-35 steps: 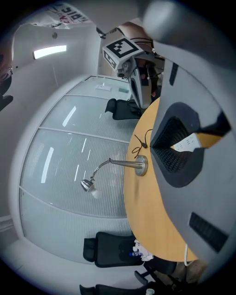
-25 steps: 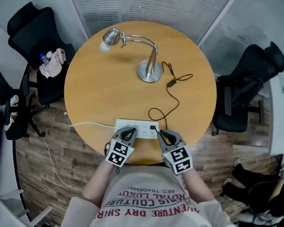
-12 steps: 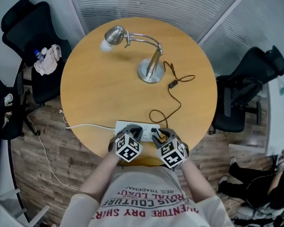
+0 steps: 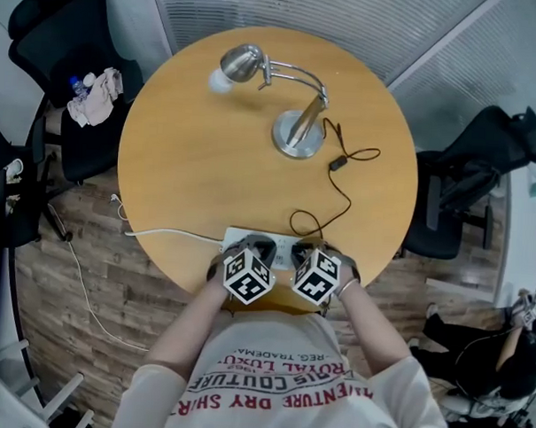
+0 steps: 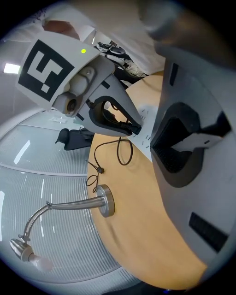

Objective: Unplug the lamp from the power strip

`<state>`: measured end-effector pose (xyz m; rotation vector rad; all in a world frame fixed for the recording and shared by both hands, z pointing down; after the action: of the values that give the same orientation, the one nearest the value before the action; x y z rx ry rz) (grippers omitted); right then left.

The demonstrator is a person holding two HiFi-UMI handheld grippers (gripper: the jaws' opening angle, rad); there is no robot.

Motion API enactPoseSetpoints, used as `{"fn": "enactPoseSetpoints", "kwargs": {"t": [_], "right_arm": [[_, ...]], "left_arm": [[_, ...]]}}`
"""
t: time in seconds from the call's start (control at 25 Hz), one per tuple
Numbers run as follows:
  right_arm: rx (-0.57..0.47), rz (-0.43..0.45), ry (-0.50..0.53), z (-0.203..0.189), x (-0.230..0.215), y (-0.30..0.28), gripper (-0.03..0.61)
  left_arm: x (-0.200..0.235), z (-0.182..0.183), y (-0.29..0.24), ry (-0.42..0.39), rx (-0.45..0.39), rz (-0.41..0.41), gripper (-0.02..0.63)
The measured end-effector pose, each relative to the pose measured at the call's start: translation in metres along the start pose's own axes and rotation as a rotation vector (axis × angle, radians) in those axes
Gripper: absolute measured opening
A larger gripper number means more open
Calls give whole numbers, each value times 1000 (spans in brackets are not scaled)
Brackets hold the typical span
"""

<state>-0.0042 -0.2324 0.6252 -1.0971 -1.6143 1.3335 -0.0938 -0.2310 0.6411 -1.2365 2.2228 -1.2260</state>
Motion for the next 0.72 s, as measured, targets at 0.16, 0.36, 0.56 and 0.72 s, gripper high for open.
{"fn": "enactPoseSetpoints", "kwargs": {"t": [0.16, 0.36, 0.56, 0.72], "right_arm": [[33, 48, 66, 2, -1, -2, 104], [64, 72, 98, 2, -5, -4, 89], [61, 54, 117, 3, -3, 1, 83], [66, 41, 147, 4, -2, 7, 75]], "left_arm": [[0, 0, -1, -33, -1, -13, 29], [1, -1, -2, -49, 1, -17, 29], [0, -1, -1, -56, -8, -7, 29], [1, -1, 1, -52, -21, -11, 29]]}}
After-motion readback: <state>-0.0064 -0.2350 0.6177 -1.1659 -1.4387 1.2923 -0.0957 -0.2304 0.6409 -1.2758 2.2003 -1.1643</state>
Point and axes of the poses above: the fingertips, and each gripper's own axes: y backward along the fingers, x to its left, z out of its top, the point moved 6 cm from there along y, backward along the fingers, and after that the axes turned 5 degrees about x, right-handed, at the moved point
